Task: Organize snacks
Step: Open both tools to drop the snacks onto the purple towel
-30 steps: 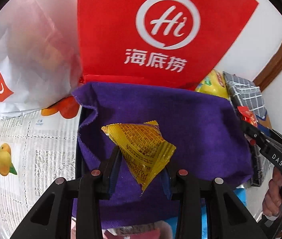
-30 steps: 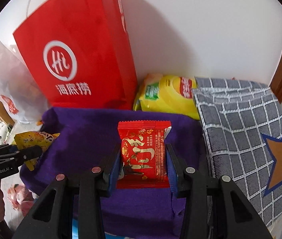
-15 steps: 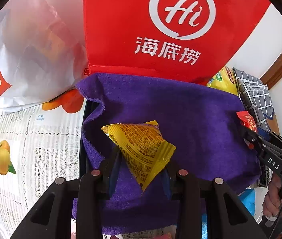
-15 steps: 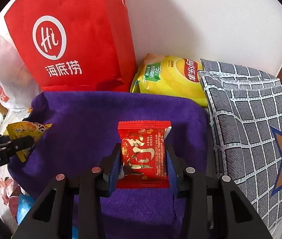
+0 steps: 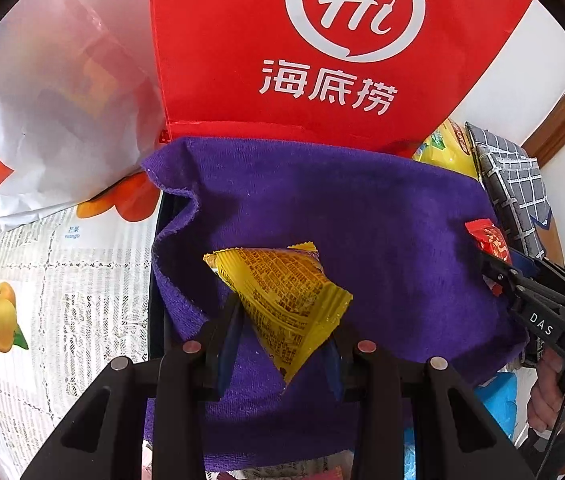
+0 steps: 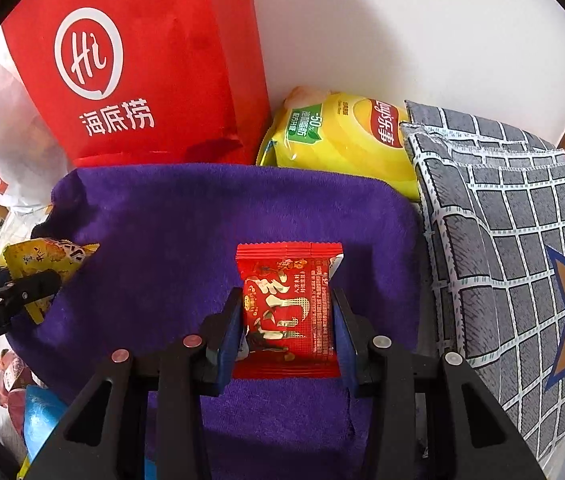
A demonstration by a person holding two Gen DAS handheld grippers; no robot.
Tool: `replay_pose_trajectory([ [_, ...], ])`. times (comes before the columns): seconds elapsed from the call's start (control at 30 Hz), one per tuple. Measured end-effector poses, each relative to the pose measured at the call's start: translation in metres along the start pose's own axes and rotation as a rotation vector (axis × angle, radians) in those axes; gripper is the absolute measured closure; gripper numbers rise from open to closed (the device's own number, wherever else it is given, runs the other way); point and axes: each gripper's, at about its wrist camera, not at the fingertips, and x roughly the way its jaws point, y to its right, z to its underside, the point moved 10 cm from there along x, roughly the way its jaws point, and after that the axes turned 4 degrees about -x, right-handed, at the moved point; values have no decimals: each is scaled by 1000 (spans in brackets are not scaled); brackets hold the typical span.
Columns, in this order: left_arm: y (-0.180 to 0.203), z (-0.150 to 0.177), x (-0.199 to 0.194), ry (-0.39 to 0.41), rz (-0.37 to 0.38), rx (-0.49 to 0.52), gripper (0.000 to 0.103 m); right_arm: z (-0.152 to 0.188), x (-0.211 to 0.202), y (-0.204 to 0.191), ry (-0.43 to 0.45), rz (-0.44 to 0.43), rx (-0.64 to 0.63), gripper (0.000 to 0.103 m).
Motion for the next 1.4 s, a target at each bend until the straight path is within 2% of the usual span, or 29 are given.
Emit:
replay_pose_trajectory([
  [0.5,2,2,3,-19,10,7,68,-6,-2,-1,10,4,-9,60],
  [0.57,3,2,2,-18,16,12,68,-7,-6,1,21,2,-8,54],
  [0.6,4,2,0,-19,16,16,66,-9,-9,2,29,6,-8,52],
  [0.67,5,2,-3,-19,8,23,54,-11,-18,1,47,8,-4,52],
  [0.7,6,2,-6,-11,8,29,47,-12,-22,1,51,9,-1,52],
  [0.73,8,1,-12,6,6,38,46,-13,-27,0,56,9,3,50],
  [0.8,11,0,-21,22,9,52,46,-16,-39,0,76,7,13,46],
  [0.87,13,-1,-31,41,15,60,46,-18,-50,-1,99,17,25,34],
  [1.03,17,-1,-61,97,11,69,46,-12,-83,-5,136,75,22,23],
  [1.23,27,1,-99,158,1,91,46,8,-119,2,168,122,77,21],
  [1.4,26,18,-127,193,26,79,46,28,-146,4,205,207,30,22],
])
